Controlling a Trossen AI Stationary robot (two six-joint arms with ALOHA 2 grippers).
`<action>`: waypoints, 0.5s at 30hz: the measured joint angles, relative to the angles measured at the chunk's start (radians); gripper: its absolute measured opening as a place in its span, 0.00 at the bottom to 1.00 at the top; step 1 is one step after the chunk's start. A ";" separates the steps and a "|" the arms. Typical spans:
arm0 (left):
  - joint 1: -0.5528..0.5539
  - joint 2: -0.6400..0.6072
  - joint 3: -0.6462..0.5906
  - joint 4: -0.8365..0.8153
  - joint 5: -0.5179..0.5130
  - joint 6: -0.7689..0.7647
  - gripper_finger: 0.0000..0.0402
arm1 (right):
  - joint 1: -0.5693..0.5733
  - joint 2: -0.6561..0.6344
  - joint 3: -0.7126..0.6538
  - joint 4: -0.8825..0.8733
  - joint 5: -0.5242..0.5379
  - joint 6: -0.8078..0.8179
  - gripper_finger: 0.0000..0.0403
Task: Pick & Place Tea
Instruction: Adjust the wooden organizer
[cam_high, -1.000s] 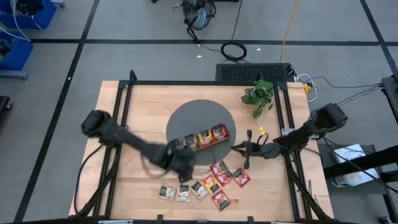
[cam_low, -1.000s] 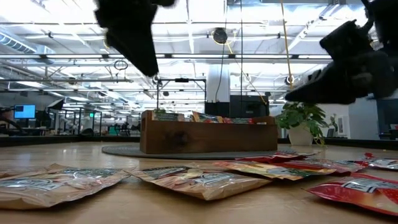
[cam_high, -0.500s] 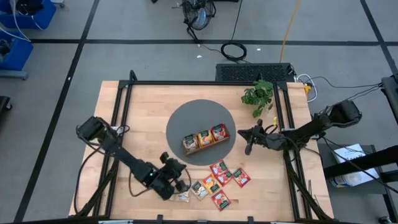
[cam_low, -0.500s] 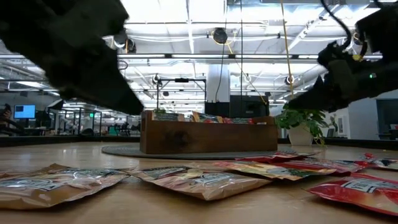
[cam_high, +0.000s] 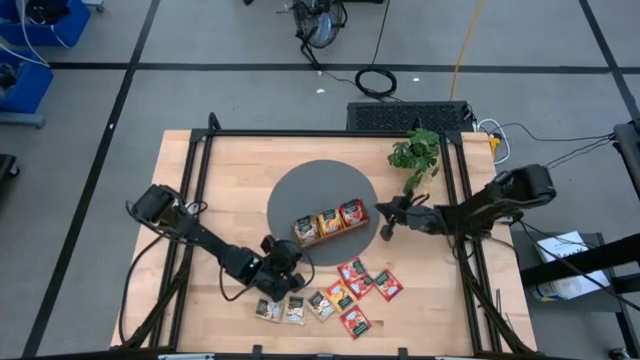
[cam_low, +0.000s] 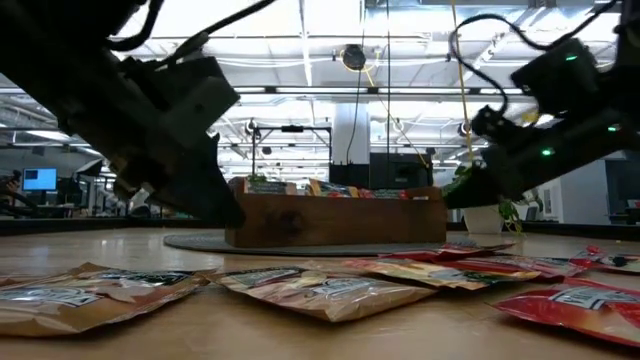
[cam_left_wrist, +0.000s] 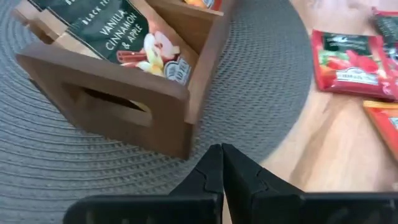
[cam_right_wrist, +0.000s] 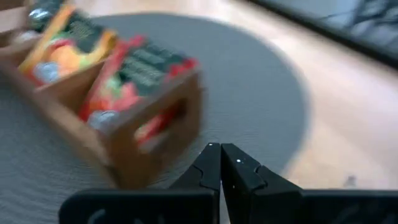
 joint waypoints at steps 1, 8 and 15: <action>0.001 0.001 0.001 -0.003 0.002 -0.006 0.02 | -0.012 0.021 0.024 -0.001 -0.056 -0.005 0.00; 0.002 0.004 0.001 -0.107 0.005 -0.054 0.02 | -0.012 0.185 0.151 -0.021 -0.168 0.006 0.00; -0.005 0.004 0.001 -0.238 -0.002 -0.138 0.01 | 0.050 0.275 0.193 -0.002 -0.168 0.081 0.00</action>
